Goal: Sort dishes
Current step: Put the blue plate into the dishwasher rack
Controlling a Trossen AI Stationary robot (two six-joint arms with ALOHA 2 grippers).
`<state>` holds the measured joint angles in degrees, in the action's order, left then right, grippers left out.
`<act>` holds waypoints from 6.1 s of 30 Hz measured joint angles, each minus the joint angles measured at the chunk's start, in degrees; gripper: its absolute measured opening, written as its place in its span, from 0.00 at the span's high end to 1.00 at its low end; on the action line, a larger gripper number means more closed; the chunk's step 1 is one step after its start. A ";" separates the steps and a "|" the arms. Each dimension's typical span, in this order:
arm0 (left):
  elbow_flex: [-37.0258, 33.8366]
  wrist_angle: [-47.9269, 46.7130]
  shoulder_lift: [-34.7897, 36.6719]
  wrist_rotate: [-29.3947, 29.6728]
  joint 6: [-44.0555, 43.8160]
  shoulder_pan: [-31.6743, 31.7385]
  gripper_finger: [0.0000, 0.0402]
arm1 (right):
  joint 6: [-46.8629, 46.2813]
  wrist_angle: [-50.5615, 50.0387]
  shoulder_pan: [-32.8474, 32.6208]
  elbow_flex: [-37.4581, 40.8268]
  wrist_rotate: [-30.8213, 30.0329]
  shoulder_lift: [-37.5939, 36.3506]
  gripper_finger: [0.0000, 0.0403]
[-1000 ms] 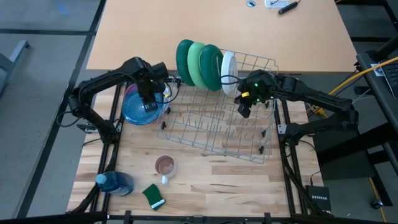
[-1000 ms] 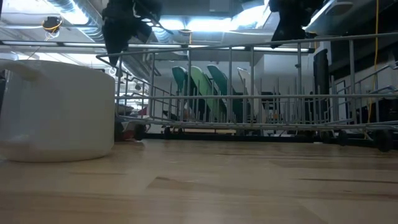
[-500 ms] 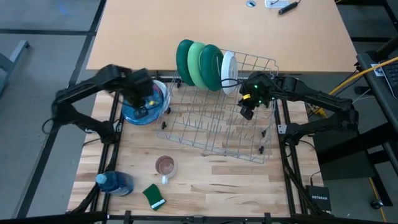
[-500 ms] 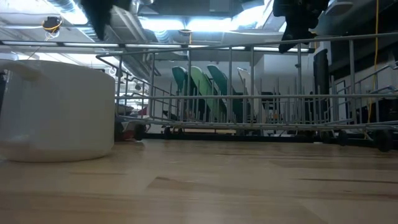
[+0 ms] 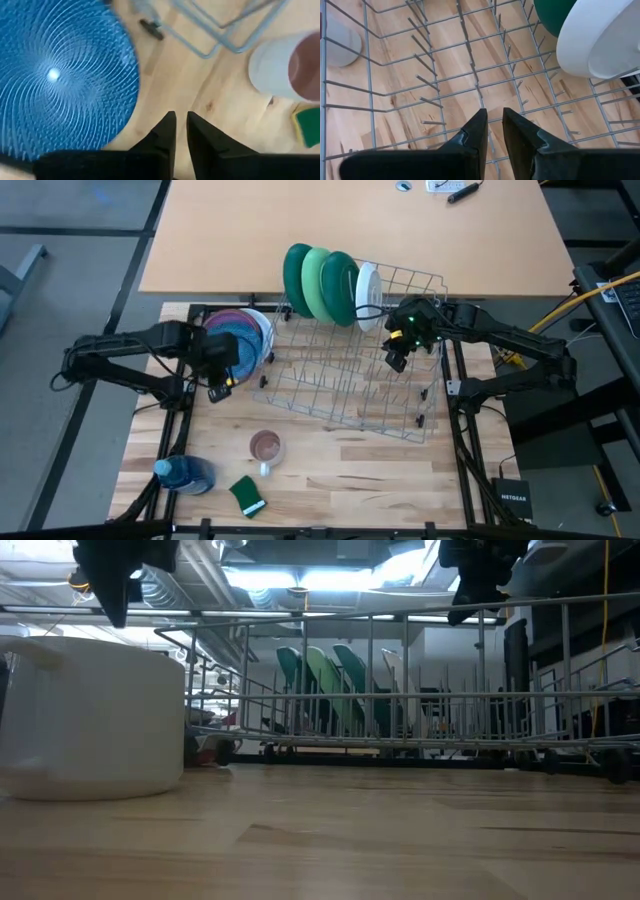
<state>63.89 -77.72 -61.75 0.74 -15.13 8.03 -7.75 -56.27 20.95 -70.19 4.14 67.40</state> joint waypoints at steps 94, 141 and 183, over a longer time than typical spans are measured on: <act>-23.24 9.77 -13.12 39.49 -25.21 -24.76 0.55 | 0.77 2.12 0.00 0.00 -0.04 -0.02 0.84; -15.46 2.16 -12.97 38.63 -25.76 -24.93 1.00 | 0.76 2.12 0.02 0.00 -0.04 -0.02 0.84; -1.94 -10.50 -7.62 39.07 -24.92 -24.91 1.00 | 8.11 21.18 0.02 0.00 11.41 1.11 0.84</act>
<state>61.95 -88.23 -69.37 39.81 -40.05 -16.88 0.37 -35.09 20.97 -70.19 15.55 68.51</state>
